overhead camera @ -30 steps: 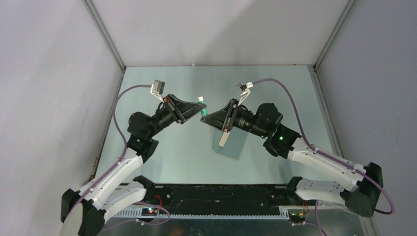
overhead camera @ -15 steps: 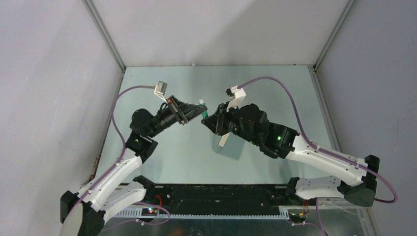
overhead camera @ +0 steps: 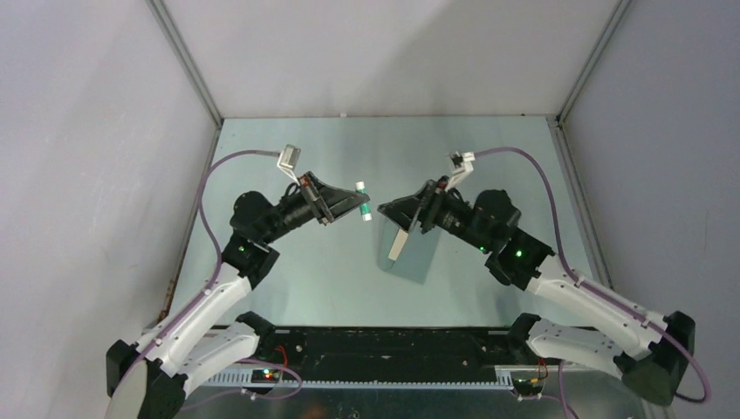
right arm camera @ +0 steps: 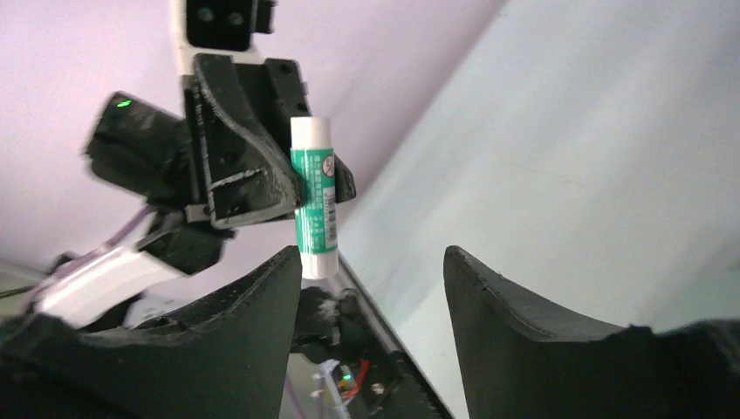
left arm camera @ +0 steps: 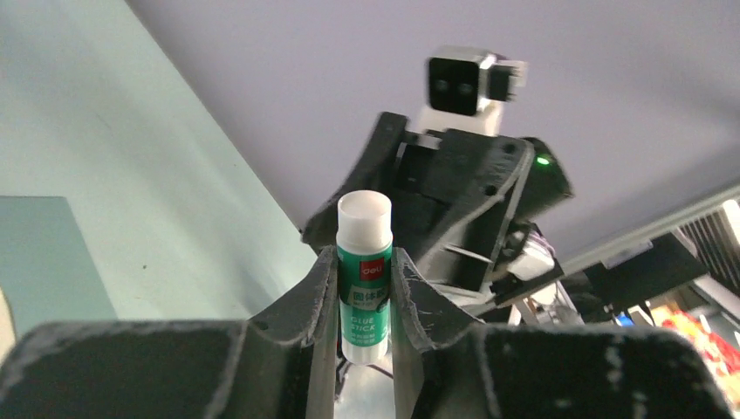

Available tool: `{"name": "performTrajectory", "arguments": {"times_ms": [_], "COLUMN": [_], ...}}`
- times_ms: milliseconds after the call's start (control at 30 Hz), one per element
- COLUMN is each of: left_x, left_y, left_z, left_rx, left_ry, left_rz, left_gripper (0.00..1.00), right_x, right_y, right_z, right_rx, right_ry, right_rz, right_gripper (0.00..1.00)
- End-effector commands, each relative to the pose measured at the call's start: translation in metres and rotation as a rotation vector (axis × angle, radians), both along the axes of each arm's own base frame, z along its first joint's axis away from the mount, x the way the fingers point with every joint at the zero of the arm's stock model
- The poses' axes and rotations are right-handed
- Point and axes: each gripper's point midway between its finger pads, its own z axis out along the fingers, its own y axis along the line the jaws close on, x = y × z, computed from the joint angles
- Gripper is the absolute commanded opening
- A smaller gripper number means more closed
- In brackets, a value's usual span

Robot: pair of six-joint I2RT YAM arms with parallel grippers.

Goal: Place the letter into the envelope and seal it
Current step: Unscrew the solid glue.

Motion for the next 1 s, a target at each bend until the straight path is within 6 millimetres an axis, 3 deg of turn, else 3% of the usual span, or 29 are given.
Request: {"name": "performTrajectory", "arguments": {"times_ms": [0, 133, 400, 533, 700, 800, 967], "left_x": [-0.030, -0.064, -0.099, -0.104, -0.100, -0.093, -0.091], "left_y": [-0.003, -0.003, 0.002, 0.003, 0.002, 0.002, 0.002], "left_z": [0.050, 0.069, 0.083, 0.086, 0.091, 0.094, 0.099], "left_rx": [-0.047, -0.051, -0.010, 0.005, 0.001, -0.008, -0.071], "left_ry": [-0.235, -0.401, -0.593, -0.632, -0.626, -0.598, -0.563], "left_rz": [-0.131, -0.286, -0.424, -0.445, -0.421, -0.386, -0.374], "left_gripper": [0.00, 0.00, 0.00, 0.00, 0.00, 0.00, 0.00], "right_x": [-0.059, -0.081, -0.103, -0.104, -0.094, -0.097, -0.094], "right_y": [-0.007, -0.019, -0.030, -0.026, -0.004, 0.001, 0.012], "right_z": [0.052, 0.060, 0.071, 0.070, 0.060, 0.070, 0.068], "right_rx": [0.313, 0.387, 0.464, 0.467, 0.459, 0.523, 0.604], "right_ry": [-0.091, -0.153, -0.243, -0.259, -0.294, -0.346, -0.326], "right_rz": [0.360, 0.473, 0.558, 0.565, 0.520, 0.546, 0.600], "right_gripper": [0.64, 0.64, 0.64, 0.63, 0.60, 0.58, 0.57]}}
